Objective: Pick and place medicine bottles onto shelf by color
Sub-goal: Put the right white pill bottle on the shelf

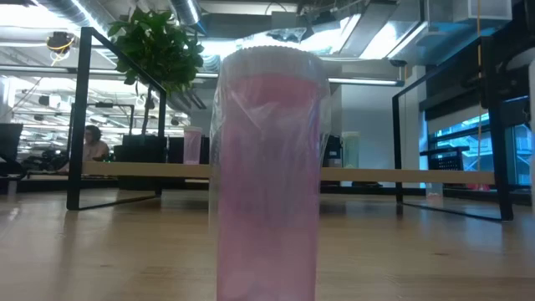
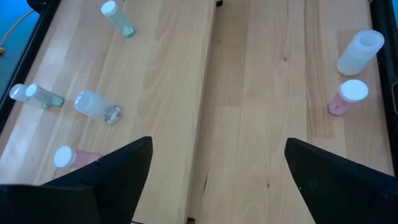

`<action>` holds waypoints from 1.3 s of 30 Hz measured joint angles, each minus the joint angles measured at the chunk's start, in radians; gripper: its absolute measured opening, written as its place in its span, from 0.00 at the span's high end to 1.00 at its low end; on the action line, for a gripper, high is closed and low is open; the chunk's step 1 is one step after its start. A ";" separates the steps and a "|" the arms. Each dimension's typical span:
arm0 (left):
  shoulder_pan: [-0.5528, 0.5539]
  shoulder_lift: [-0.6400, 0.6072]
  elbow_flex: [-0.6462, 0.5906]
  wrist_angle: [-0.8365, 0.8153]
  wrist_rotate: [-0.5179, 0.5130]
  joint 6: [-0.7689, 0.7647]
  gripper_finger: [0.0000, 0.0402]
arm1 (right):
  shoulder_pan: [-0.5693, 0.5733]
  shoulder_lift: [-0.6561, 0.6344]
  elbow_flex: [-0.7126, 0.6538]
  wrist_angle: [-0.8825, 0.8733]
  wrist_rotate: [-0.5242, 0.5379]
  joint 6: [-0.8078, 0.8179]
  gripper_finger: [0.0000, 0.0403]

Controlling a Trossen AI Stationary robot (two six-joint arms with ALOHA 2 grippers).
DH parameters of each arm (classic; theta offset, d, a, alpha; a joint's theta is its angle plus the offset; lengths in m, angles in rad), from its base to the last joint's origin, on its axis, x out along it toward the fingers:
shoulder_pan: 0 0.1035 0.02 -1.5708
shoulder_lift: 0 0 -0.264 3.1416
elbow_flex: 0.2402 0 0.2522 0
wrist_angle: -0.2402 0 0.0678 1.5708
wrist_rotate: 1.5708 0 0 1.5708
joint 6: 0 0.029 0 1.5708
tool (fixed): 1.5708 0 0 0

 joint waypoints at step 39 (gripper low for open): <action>0.000 0.000 0.000 0.000 0.000 0.000 0.10 | 0.094 0.000 0.079 0.082 -0.050 0.128 0.62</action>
